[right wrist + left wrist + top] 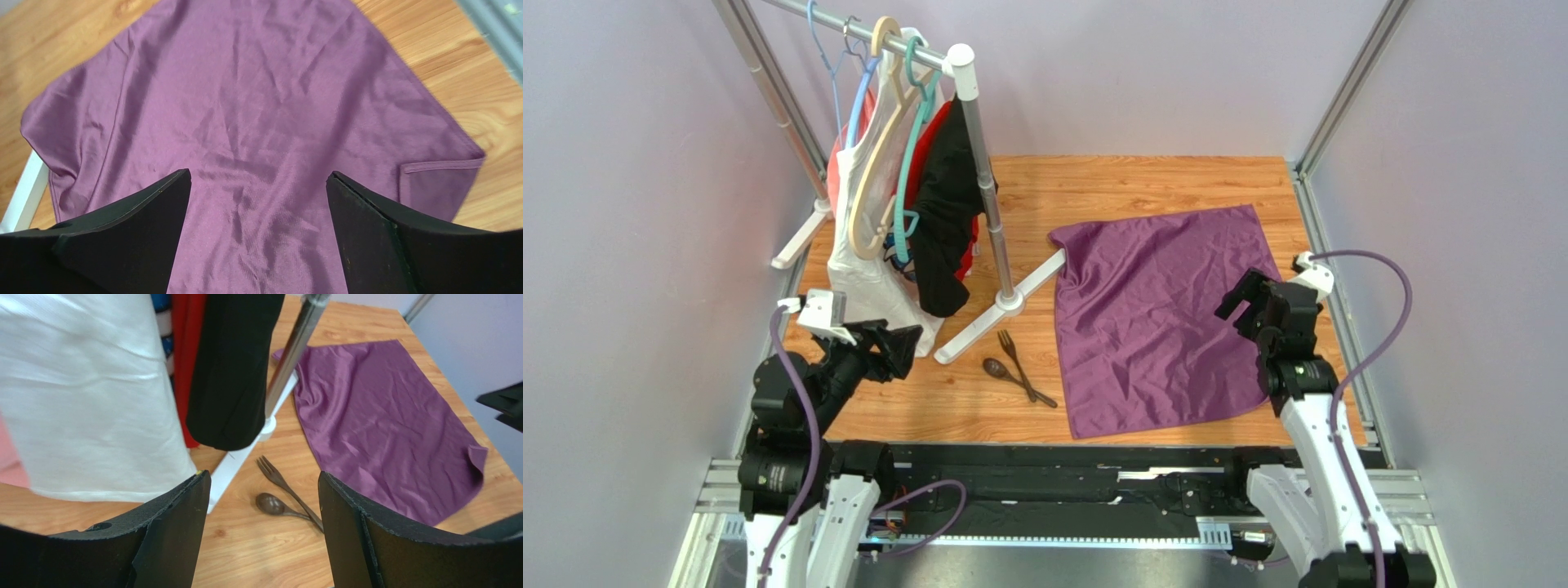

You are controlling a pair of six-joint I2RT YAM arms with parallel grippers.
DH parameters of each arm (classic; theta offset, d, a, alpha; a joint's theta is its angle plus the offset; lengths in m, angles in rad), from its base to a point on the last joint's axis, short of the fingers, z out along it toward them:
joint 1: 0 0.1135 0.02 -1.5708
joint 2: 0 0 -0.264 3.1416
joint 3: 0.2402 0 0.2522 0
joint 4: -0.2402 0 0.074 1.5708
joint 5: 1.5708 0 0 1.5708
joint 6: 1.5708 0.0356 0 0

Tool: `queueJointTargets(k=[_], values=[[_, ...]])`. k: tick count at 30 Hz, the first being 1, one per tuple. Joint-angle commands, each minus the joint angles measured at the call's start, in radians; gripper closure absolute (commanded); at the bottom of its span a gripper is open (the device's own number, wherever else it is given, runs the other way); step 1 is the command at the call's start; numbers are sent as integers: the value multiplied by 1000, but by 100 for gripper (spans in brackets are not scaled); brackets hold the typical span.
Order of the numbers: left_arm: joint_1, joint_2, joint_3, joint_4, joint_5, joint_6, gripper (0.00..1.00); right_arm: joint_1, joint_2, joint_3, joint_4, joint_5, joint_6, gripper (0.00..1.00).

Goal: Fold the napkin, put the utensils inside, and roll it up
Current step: Flatten the napkin out

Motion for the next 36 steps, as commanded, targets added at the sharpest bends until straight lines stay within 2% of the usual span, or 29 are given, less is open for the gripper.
queueJointTargets(k=[1,5,7,8,10,11,13,17,23,28,31,36], values=[[-45,27,-70,87,45,-99,27,-2,187,79,99,-101,12,15],[-156,143,-82,136,-70,-115,28,-2,405,193,74,-169,24,17],[-321,209,-82,159,-181,-116,28,-2,484,230,80,-178,38,17],[-385,231,-82,181,-316,-113,28,-4,503,237,86,-183,40,17],[-590,302,-85,205,-436,-122,28,-1,560,262,92,-180,46,17],[-651,330,-87,239,-508,-133,28,-1,581,273,90,-178,44,17],[-769,417,-98,305,-533,-170,28,-2,615,303,81,-163,44,17],[-924,566,-127,432,-601,-231,28,-2,727,359,69,-170,43,16],[-1007,870,-99,652,-508,-294,27,-45,873,460,27,-183,35,16],[-1044,1147,55,768,-443,-270,26,-78,988,521,24,-248,32,16],[-1046,1255,121,813,-392,-262,25,-90,1043,563,20,-278,27,16],[-1041,1347,200,802,-380,-250,24,-111,1120,621,-20,-275,27,16]])
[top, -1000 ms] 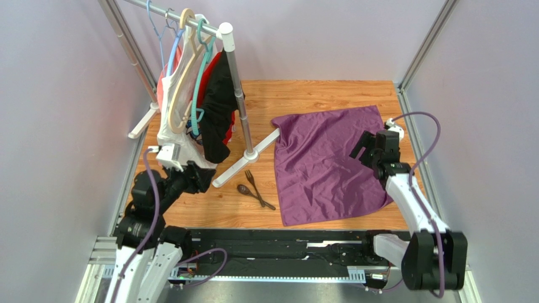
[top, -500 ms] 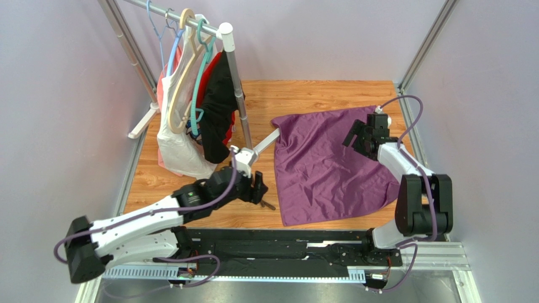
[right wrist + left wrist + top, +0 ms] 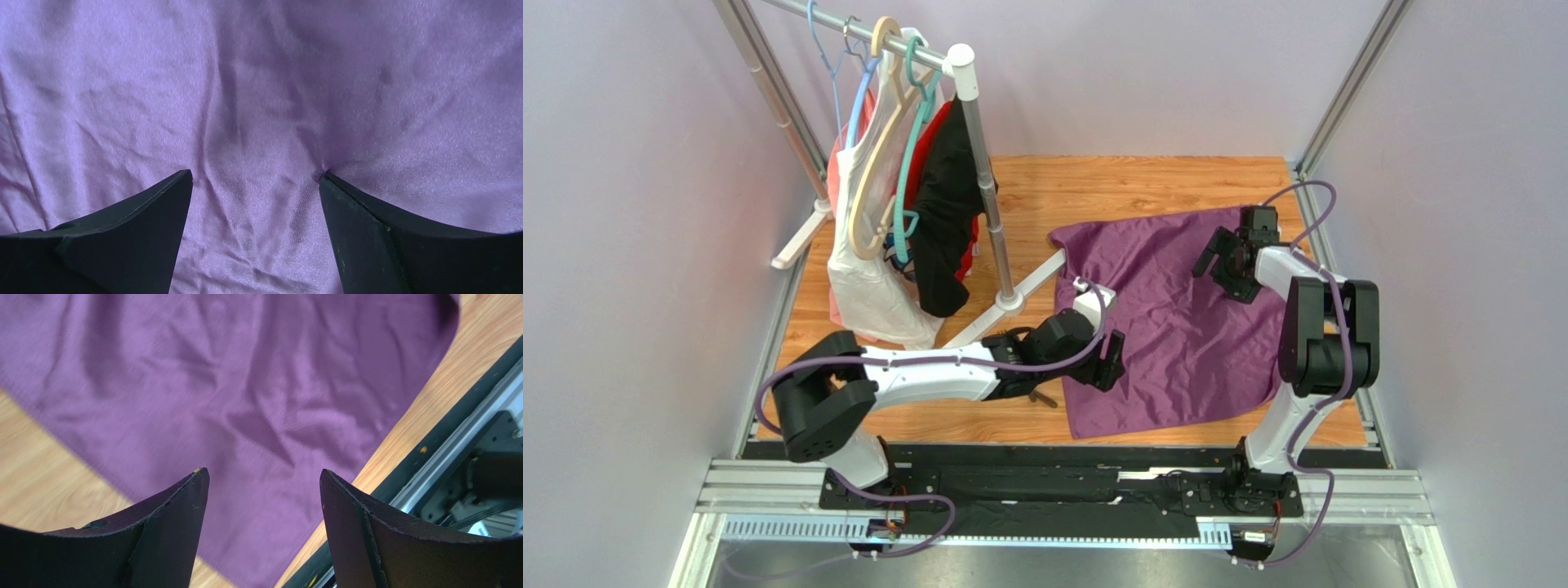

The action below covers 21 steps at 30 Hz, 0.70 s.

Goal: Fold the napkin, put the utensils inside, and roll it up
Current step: Flatten the napkin out

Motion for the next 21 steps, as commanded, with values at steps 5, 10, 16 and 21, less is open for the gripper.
queueJointTargets(k=[5,10,16,21], values=[[26,74,107,80,93,-8,22,-48,118,117,-79,-23,-15,16],[86,79,115,103,128,-17,22,-123,145,131,-101,-50,-7,16],[161,165,195,77,166,15,22,-169,159,138,-102,-50,-1,16],[192,290,342,45,196,39,22,-180,156,131,-90,-49,18,16]])
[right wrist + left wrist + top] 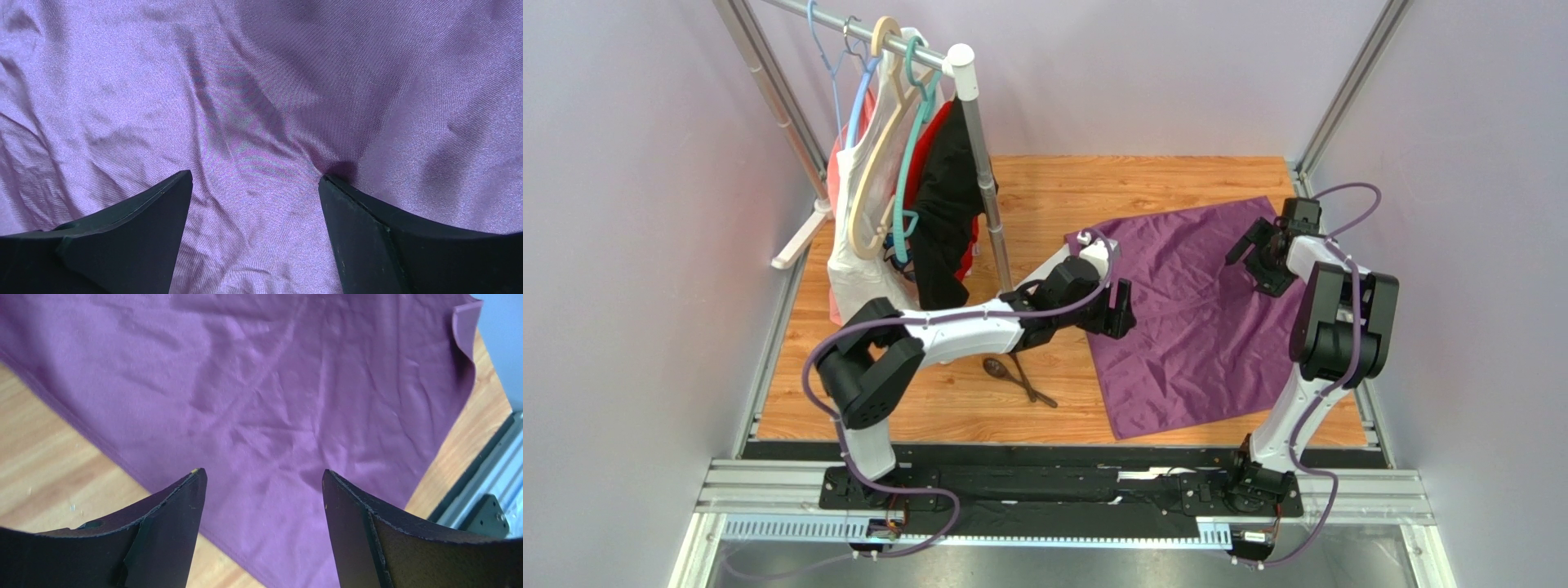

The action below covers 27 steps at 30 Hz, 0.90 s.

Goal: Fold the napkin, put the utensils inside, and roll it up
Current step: Flatten the napkin out

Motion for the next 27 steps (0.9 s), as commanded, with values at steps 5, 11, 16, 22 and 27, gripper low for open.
queueJointTargets(k=[5,11,16,22,27], values=[[19,198,235,19,118,-4,22,-5,-84,-67,-20,-21,38,17],[55,359,321,28,195,-108,23,-2,-248,-173,-17,-32,47,17],[97,423,328,38,233,-150,23,-1,-295,-224,-25,-37,43,17],[146,480,390,13,296,-161,23,1,-305,-265,-12,-43,60,17],[172,534,510,-79,331,-124,23,1,-295,-277,-11,-41,58,17]])
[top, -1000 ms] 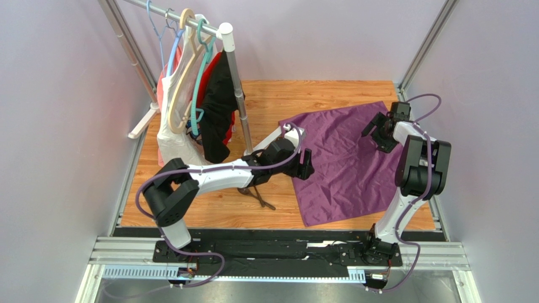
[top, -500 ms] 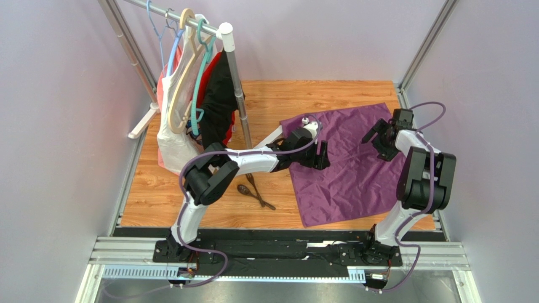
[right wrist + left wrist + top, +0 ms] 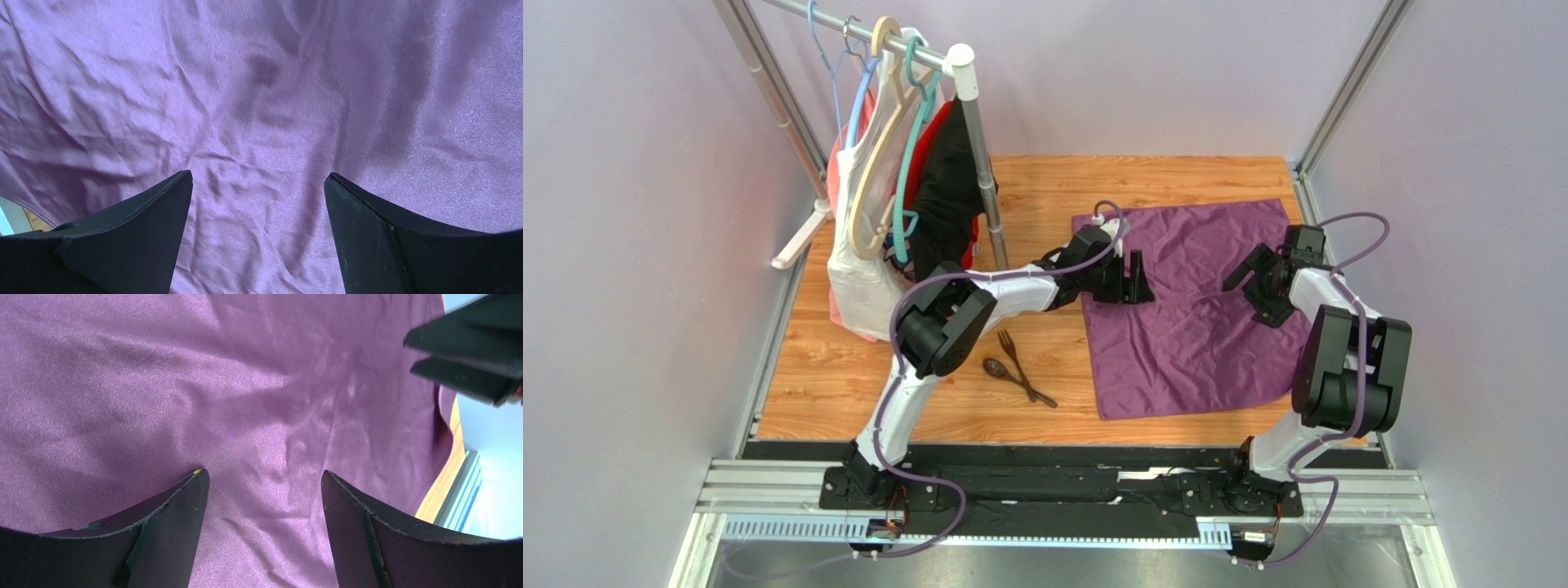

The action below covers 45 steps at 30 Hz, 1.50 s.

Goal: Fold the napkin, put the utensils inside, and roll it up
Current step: Flatten the napkin out

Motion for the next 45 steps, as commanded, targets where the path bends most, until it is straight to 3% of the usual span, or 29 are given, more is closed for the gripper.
queueJointTargets(k=[1,7,13,21,29,45], values=[[27,63,113,-118,55,33,23,3,-13,-5,14,-13,14,17],[59,80,181,-141,60,-1,23,9,-36,-23,-4,8,4,17],[51,23,191,-179,42,65,23,6,-125,-100,-17,110,15,17],[-36,-68,158,-192,-8,160,23,-17,-269,-218,-50,215,72,16],[-38,-38,24,-57,66,79,23,-57,-306,-279,-69,230,87,15],[-22,-61,-48,-34,51,57,23,-147,-341,-333,-198,341,172,10]])
